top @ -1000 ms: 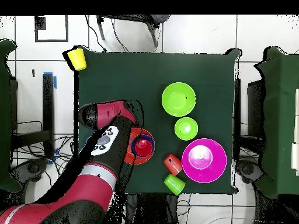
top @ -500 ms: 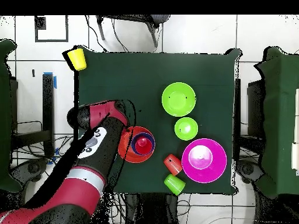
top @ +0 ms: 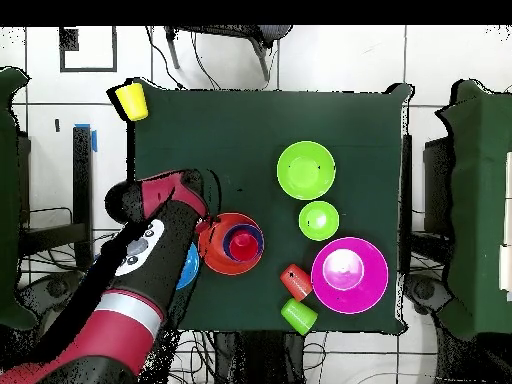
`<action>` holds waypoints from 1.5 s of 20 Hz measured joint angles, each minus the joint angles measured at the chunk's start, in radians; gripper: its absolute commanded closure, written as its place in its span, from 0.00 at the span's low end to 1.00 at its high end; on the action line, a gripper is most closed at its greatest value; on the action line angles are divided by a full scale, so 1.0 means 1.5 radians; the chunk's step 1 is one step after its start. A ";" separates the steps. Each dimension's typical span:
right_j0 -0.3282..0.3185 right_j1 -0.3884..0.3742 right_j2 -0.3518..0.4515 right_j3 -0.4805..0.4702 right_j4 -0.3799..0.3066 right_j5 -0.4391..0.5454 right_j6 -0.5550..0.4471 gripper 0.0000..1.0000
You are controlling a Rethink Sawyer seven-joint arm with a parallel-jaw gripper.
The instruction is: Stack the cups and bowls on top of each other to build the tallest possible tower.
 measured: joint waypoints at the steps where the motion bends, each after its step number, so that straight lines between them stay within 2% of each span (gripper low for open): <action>1: 0.001 0.002 -0.003 -0.002 0.000 0.000 0.000 1.00; 16: 0.011 0.043 -0.048 -0.040 0.000 0.000 0.000 1.00; 30: 0.005 0.057 -0.052 -0.050 0.000 0.000 0.000 1.00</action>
